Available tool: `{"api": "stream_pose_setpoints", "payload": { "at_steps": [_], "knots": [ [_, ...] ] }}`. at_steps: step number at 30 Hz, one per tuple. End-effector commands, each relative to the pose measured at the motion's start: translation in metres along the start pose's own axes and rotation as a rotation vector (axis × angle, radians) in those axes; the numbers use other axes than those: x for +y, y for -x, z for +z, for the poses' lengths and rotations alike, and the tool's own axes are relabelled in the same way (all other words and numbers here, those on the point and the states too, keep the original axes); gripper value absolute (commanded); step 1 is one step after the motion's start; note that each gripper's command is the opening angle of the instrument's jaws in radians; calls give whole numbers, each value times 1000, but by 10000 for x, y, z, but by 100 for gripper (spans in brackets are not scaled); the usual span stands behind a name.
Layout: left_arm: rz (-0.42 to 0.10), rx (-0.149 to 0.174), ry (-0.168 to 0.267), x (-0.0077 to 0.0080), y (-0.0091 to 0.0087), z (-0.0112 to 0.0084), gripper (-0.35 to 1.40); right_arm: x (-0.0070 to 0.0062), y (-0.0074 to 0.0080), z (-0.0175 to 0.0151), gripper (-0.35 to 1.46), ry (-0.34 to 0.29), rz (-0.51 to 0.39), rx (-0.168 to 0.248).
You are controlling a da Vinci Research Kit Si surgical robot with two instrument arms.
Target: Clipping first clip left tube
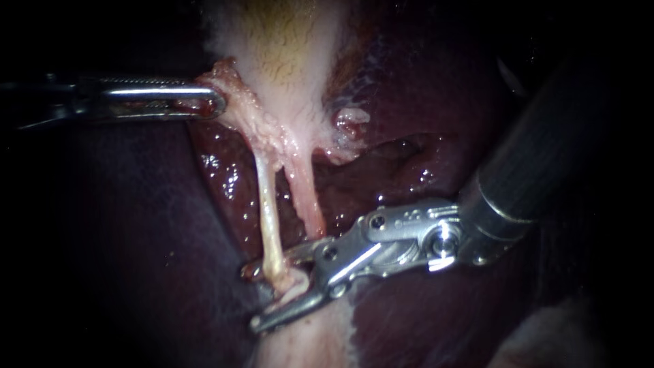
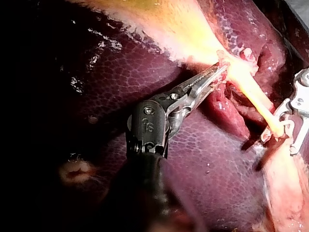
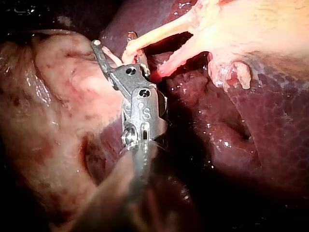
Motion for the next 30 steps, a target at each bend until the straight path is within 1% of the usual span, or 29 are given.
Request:
{"api": "stream_pose_setpoints", "payload": {
  "at_steps": [1,7,9,16,19,21,23,24,26,30],
  "knots": [
    [0,0,0,0,0,0,-35,1,1,0,32,1,1,0],
    [0,0,0,0,0,0,-35,1,1,-1,19,1,19,1],
    [0,0,0,0,0,0,-35,1,1,-2,12,1,19,0],
    [0,0,0,0,0,1,-35,2,1,-3,-7,1,31,1],
    [0,0,0,0,0,1,-35,2,2,-5,-21,0,48,1],
    [0,0,0,0,0,1,-35,2,3,-6,-35,-2,65,4],
    [0,0,0,0,0,1,-35,1,3,-7,-35,3,89,-1],
    [0,0,0,0,0,1,-35,1,3,-7,-35,4,119,-3],
    [0,0,0,0,0,1,-35,3,4,-8,-35,4,125,-3],
    [0,0,0,0,0,1,-35,5,4,-9,-35,-26,131,-13]
  ]
}}
